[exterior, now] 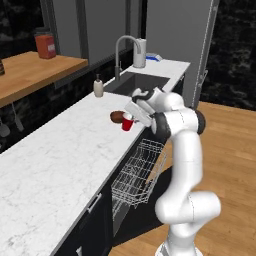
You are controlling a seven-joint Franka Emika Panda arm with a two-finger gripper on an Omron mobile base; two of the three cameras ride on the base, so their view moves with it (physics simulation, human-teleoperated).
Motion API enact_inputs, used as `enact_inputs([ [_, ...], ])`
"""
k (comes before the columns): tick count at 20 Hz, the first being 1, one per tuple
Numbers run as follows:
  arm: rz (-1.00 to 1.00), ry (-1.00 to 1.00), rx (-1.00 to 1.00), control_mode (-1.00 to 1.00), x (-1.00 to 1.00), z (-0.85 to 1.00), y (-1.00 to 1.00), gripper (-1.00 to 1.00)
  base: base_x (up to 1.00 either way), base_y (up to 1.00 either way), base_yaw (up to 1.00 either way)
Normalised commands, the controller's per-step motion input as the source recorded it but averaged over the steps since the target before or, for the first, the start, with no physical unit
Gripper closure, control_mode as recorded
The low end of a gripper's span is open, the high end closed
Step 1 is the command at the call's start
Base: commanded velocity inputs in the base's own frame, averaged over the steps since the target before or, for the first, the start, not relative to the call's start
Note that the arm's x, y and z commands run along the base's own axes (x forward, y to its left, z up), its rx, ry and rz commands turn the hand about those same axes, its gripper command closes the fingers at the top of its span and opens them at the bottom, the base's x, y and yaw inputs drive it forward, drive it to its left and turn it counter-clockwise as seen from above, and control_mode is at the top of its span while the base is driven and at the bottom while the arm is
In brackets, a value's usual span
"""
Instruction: Pick up the cup and bowl from the counter, place them in the dishwasher, and close the dishwasher door.
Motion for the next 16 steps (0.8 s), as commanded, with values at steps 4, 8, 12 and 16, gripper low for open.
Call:
enact_inputs([
  [4, 0.0, -0.14, 0.0, -1.0, -1.0, 0.35, -0.07, 1.0, 0.0, 0.0, 0.0],
  [8, 0.0, -0.01, 0.0, -1.0, -1.0, 0.16, -0.3, 1.0, 0.0, 0.0, 0.0],
  [12, 0.0, 0.01, 0.0, -1.0, -1.0, -0.03, -0.53, 1.0, 0.0, 0.0, 0.0],
  [16, 0.0, 0.16, 0.0, -1.0, -0.92, -0.54, -0.64, 1.0, 0.0, 0.0, 0.0],
])
